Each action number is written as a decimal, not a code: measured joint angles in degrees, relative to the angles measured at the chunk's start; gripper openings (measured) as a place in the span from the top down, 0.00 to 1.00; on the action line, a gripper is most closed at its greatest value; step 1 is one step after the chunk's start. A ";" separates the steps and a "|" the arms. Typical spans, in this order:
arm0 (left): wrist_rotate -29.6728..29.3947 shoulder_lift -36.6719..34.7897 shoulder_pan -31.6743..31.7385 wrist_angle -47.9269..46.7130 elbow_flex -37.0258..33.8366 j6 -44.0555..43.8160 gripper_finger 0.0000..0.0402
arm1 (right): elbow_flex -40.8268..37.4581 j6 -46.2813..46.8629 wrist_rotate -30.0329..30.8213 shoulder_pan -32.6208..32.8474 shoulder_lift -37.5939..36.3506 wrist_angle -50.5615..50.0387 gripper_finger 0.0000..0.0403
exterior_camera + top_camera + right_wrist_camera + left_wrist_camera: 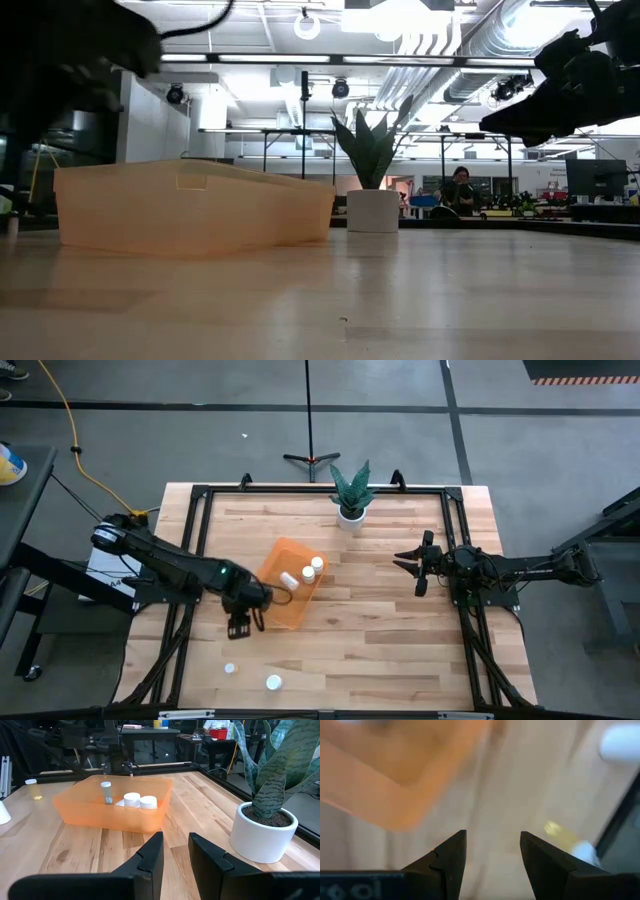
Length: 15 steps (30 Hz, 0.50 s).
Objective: Pick and place pill bottles into a basket
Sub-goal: Put the yellow pill bottle into the orange bin
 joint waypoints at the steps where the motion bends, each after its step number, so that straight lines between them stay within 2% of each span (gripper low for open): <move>1: 1.08 0.00 -1.30 -0.09 0.00 -1.82 0.45 | 0.00 0.00 -0.02 0.00 -0.02 0.00 0.80; 6: 2.58 0.00 -8.19 0.70 0.00 -12.96 0.45 | -0.01 0.01 0.00 0.01 -0.01 0.01 0.80; 11: 5.26 0.00 -13.87 3.99 0.00 -32.66 0.45 | -0.02 0.88 -0.02 0.00 0.00 0.17 0.80; 15: 5.18 0.00 -16.95 8.29 0.00 -46.05 0.45 | -0.01 0.90 0.00 0.01 -0.01 0.17 0.80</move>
